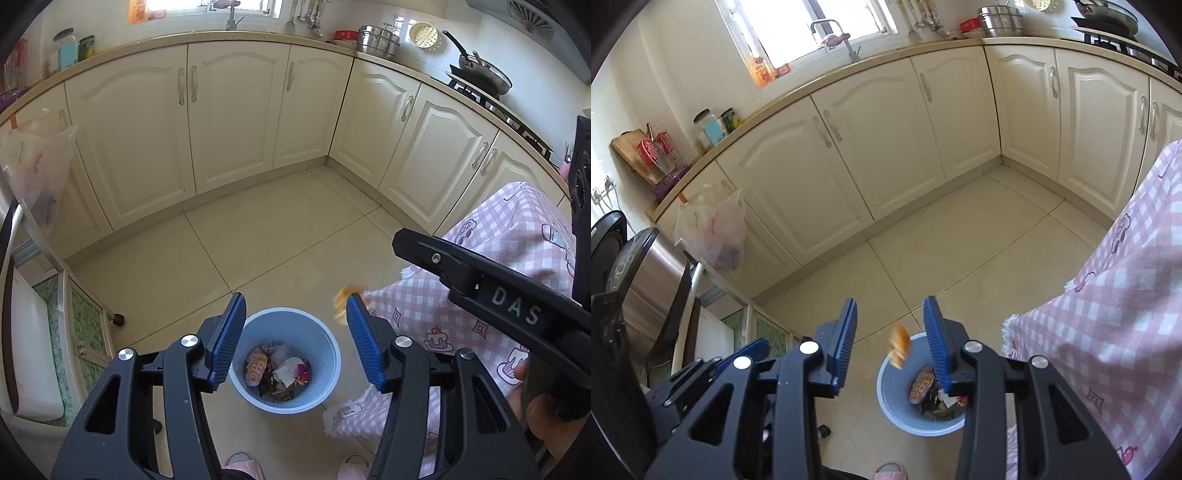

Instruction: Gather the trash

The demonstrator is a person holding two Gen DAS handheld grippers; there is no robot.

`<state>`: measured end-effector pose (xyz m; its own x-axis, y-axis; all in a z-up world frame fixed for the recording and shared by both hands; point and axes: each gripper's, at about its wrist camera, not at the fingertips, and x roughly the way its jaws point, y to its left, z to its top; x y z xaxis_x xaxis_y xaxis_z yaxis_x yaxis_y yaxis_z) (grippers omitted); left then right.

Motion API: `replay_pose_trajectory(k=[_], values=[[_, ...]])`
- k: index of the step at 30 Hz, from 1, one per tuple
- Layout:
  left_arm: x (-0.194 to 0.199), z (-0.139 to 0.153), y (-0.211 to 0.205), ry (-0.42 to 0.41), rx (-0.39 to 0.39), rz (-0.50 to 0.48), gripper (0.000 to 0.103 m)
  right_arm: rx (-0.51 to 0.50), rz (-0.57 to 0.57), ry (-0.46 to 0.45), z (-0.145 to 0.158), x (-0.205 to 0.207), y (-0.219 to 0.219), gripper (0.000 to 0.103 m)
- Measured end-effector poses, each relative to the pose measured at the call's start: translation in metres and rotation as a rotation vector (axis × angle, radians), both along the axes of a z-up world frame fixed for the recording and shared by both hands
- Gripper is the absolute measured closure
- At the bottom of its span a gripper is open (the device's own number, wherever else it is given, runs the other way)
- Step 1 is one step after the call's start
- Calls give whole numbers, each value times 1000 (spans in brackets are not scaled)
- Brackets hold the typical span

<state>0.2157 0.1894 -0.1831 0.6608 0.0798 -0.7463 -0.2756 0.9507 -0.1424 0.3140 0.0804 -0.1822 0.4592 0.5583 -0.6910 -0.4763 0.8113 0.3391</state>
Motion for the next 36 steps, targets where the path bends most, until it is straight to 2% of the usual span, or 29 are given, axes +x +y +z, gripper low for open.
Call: replay_pose_trajectory(k=[5,7,10,14,20,28,30,36], values=[[-8,12,-6,-25,20,1,41,-18,-20,-30,8,-8,-11,65],[-14,21,-12,-46,35,-3,35,-34,-41,-63,18,-17,-19,65],[-25,39,-24,-89,62,-17,31,-59,-68,-124,37,-35,-33,64],[-47,67,-44,-158,101,-38,20,-65,-125,-215,70,-69,-65,61],[-86,111,-80,-278,128,-90,13,-79,-222,-315,108,-123,-119,56],[-136,154,-131,-418,133,-204,8,-94,-369,-463,153,-206,-192,45],[-145,162,-143,-443,140,-231,8,-91,-394,-498,163,-226,-207,39],[-178,180,-169,-515,156,-281,8,-80,-460,-560,182,-271,-240,35]])
